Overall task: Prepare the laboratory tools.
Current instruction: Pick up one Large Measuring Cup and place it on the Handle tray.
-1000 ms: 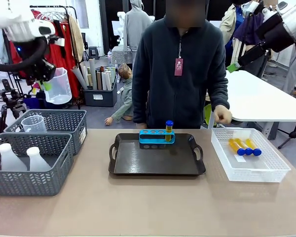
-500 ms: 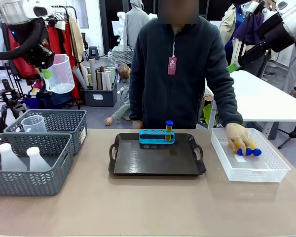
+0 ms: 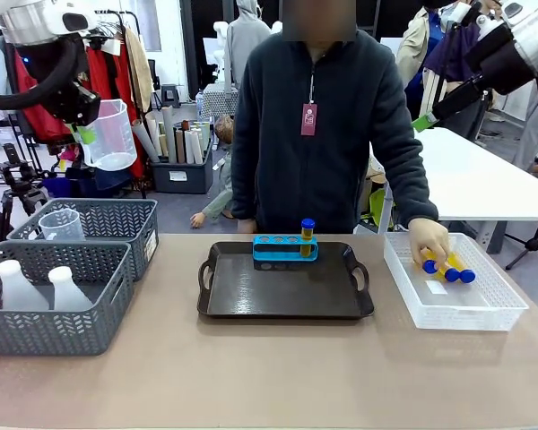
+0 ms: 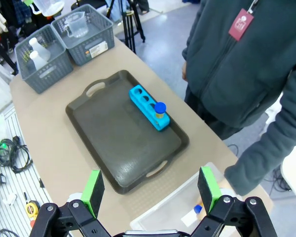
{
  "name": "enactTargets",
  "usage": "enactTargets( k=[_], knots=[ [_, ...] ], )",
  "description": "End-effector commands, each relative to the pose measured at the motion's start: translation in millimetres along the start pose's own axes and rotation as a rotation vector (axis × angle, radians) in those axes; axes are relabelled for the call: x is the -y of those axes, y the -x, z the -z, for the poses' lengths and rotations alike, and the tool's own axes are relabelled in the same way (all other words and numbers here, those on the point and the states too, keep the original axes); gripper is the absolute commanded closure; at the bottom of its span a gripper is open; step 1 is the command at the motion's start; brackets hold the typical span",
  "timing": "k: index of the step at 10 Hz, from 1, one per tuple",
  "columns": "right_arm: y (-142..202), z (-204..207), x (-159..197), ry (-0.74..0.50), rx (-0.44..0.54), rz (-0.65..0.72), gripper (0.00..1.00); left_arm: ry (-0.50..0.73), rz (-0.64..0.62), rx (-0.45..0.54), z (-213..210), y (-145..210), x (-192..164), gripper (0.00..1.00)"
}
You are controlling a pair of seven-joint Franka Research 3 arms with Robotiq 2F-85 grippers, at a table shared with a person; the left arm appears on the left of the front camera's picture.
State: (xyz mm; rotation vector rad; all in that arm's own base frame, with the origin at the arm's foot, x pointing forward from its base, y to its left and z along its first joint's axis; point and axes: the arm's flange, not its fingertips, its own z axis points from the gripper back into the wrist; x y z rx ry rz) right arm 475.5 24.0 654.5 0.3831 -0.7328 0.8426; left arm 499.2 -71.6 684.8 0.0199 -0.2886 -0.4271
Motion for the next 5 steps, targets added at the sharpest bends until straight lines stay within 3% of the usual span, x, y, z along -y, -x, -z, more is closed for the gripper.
enactTargets(
  k=[1,3,5],
  knots=[
    [-1,-2,0,-0.011,0.013,0.001,0.00,-0.003,-0.007,0.003,-1,2,-1,1.00],
    [-1,-2,0,-0.011,0.013,0.001,0.00,0.000,0.000,0.000,0,0,0,1.00],
    [-1,-2,0,-0.011,0.013,0.001,0.00,-0.031,0.102,-0.036,5,-10,49,1.00]
  ],
)
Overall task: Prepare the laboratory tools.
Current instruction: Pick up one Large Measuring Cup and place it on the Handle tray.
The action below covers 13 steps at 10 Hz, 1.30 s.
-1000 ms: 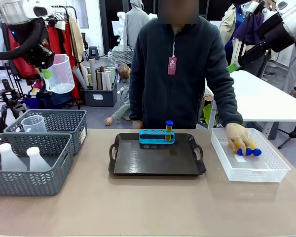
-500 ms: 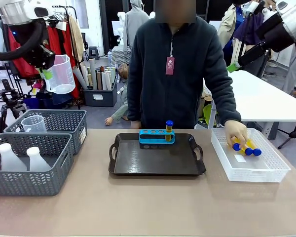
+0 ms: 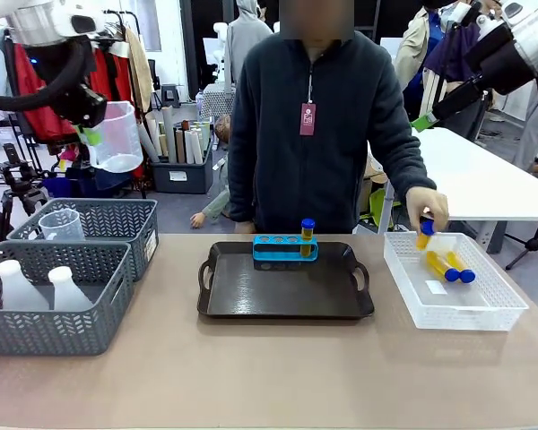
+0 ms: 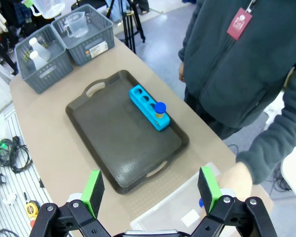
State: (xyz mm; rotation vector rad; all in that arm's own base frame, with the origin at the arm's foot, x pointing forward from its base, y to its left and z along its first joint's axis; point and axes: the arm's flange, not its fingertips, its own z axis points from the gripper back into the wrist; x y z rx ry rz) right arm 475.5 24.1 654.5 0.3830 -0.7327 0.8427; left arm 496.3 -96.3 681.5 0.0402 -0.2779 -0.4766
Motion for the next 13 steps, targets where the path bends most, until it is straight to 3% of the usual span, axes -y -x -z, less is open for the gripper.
enactTargets(
  k=[1,7,11,13],
  knots=[
    [0,-2,0,-0.011,0.013,0.001,0.00,-0.024,0.116,-0.044,8,-10,53,1.00],
    [0,-2,0,-0.011,0.013,0.001,0.00,0.039,0.390,-0.064,56,-34,183,1.00],
    [0,-2,0,-0.011,0.013,0.001,0.00,0.054,0.530,-0.082,101,-67,238,1.00],
    [0,-2,0,-0.011,0.013,0.001,0.00,0.057,0.519,-0.054,106,-78,236,1.00]
  ],
)
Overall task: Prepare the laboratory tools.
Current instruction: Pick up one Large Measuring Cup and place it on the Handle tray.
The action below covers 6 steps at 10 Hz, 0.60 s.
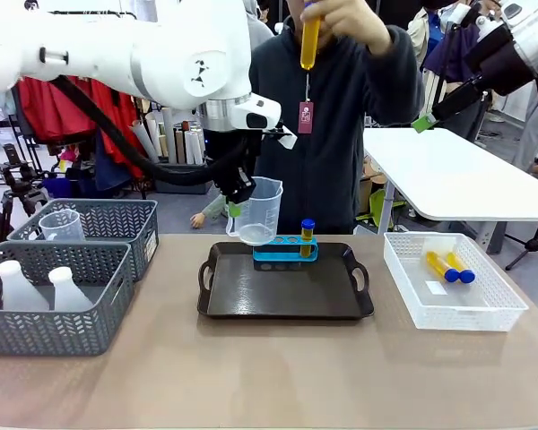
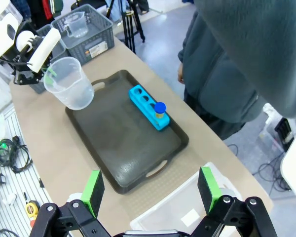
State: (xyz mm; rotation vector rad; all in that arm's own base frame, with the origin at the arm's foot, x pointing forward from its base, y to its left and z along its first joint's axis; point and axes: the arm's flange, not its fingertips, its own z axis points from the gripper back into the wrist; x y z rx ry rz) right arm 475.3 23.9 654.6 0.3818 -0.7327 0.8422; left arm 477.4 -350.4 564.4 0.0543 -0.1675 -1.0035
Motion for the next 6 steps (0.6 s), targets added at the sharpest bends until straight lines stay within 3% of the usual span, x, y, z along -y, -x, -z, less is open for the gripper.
enactTargets(
  k=[1,6],
  knots=[
    [-0.6,-1.9,-0.1,-0.012,0.014,0.001,0.00,0.004,-0.005,-0.010,-3.7,7.0,3.0,1.00],
    [-0.6,-1.9,-0.1,-0.012,0.014,0.001,0.00,0.003,0.000,-0.010,-1.1,0.8,0.4,1.00]
  ],
)
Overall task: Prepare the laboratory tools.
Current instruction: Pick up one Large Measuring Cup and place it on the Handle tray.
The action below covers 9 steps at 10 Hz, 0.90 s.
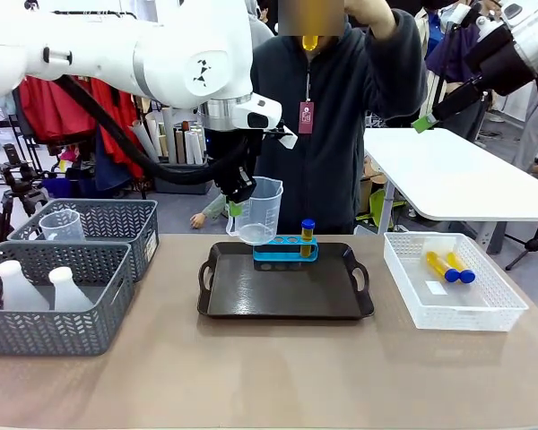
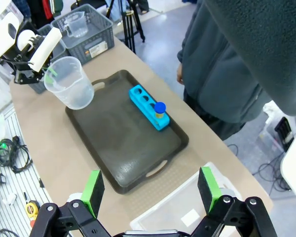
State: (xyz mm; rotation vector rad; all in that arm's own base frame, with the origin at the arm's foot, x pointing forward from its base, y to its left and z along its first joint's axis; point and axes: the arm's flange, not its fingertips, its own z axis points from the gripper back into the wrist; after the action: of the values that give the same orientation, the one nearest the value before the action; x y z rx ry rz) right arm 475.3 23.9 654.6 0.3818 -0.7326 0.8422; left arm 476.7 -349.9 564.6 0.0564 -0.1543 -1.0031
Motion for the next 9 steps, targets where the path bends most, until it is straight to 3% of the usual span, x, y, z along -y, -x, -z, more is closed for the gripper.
enactTargets(
  k=[1,5,9],
  knots=[
    [-1,-2,0,-0.012,0.014,0.001,0.00,-0.003,0.004,-0.009,4,-10,1,1.00],
    [-1,-2,0,-0.012,0.014,0.001,0.00,0.042,0.074,-0.003,33,-57,7,1.00],
    [-1,-2,0,-0.012,0.014,0.001,0.00,0.051,0.088,-0.032,42,-62,5,1.00]
  ],
)
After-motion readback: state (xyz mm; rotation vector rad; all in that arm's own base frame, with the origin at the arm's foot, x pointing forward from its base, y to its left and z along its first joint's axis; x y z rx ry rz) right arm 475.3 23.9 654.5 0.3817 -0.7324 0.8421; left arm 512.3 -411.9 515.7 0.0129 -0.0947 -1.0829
